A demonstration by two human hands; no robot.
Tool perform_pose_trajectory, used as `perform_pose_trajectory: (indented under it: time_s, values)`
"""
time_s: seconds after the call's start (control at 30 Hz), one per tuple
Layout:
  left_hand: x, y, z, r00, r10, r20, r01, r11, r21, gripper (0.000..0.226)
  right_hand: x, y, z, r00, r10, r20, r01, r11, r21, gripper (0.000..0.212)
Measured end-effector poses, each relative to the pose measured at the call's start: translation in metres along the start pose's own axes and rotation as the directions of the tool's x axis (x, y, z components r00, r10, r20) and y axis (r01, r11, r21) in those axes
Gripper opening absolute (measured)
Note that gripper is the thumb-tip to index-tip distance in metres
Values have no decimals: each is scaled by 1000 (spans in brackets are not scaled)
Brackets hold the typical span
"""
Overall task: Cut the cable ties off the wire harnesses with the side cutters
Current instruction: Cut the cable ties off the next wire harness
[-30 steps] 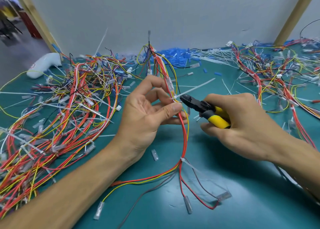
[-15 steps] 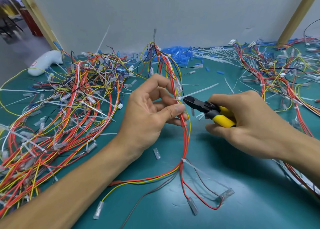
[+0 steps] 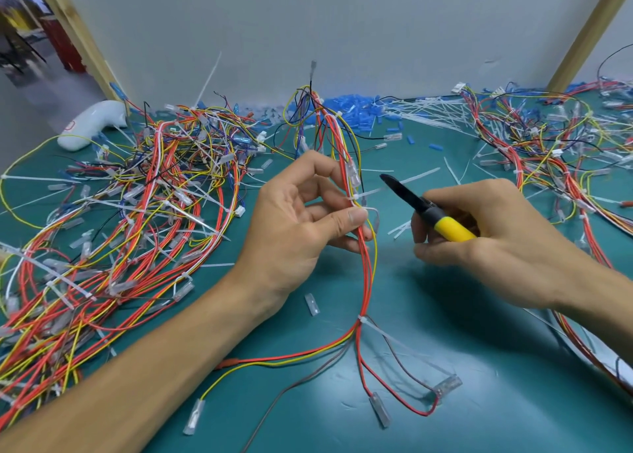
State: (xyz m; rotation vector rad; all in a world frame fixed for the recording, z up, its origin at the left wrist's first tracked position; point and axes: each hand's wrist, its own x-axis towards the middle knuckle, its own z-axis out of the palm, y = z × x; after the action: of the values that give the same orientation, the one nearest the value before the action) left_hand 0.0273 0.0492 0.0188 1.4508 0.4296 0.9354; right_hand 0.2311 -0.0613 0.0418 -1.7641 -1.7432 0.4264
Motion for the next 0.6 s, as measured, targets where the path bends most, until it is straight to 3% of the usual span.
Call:
perform_pose_trajectory:
  time_s: [0.13, 0.27, 0.4, 0.6]
  values:
    - [0, 4, -2, 995, -98, 10, 98, 985, -142, 11, 1, 4, -1, 999, -9, -44, 10, 1000, 12, 14]
    - [2, 3, -1, 980, -198, 7, 193, 949, -248, 24, 2, 8, -1, 998, -12, -66, 11, 1000, -11, 15]
    - [2, 3, -2, 968, -242, 67, 251, 934, -254, 32, 2, 6, 2, 995, -21, -98, 18, 999, -31, 15]
    - [-2, 3, 1, 967, -223, 122, 248, 933, -262, 15, 0, 5, 9, 990, -107, -86, 103, 994, -47, 13]
